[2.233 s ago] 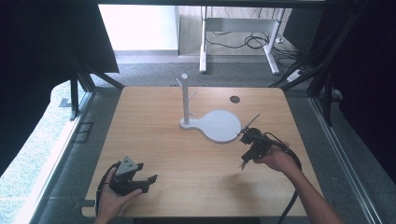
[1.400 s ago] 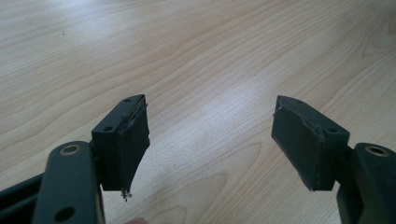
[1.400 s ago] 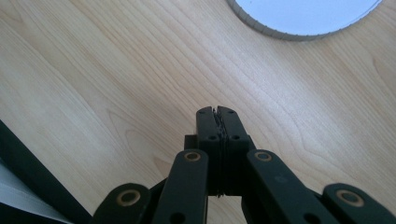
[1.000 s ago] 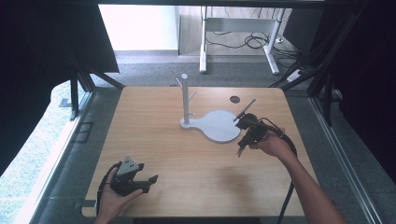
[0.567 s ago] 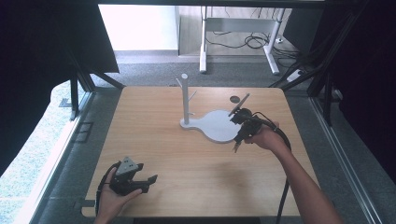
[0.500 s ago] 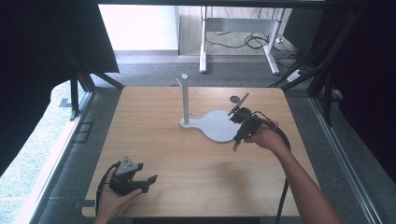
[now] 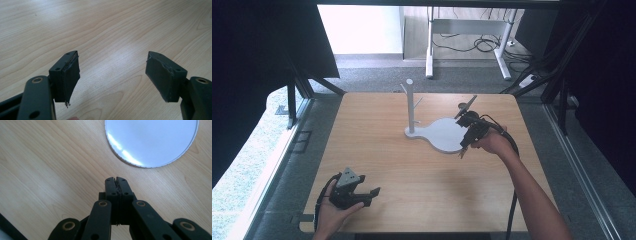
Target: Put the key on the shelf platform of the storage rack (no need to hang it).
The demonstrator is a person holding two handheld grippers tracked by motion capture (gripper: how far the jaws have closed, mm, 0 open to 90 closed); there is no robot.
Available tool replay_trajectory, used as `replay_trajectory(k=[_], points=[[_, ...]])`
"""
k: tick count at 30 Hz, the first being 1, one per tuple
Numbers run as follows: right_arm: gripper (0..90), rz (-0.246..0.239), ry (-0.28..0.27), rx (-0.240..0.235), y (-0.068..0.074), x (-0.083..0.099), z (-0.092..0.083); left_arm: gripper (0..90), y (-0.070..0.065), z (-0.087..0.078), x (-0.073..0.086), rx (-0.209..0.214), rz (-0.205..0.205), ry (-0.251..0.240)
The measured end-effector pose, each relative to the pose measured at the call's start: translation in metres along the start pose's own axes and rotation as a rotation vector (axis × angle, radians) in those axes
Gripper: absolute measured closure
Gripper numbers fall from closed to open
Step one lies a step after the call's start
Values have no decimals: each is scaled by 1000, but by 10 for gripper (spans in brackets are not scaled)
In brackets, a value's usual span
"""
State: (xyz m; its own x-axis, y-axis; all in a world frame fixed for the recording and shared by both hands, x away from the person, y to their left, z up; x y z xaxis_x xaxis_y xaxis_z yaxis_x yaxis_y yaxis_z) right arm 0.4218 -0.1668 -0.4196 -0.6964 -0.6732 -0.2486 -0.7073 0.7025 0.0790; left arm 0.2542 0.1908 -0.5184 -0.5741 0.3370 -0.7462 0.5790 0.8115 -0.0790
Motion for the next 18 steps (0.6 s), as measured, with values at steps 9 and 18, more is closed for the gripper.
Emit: replay_trajectory(k=[9,18], points=[[896,18,-5,10,-7,-11,0,276,1,-1,0,-2,-3,0],[897,33,-16,10,-13,-21,-2,276,2,-1,0,0,-5,0]])
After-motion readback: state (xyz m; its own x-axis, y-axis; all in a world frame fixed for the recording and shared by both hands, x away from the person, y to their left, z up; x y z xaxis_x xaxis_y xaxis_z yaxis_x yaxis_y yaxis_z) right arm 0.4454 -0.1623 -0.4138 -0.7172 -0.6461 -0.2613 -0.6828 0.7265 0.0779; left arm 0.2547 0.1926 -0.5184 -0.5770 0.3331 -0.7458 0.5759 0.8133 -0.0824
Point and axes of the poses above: each handheld gripper's, and its own axes: z roughly forward along the jaws, x roughly out of its underside, y roughly to its left, the point moved 3 cm from there along z, roughly forward along the jaws, and after that the axes turned 2 degrees about -x, right-handed, at the moved point
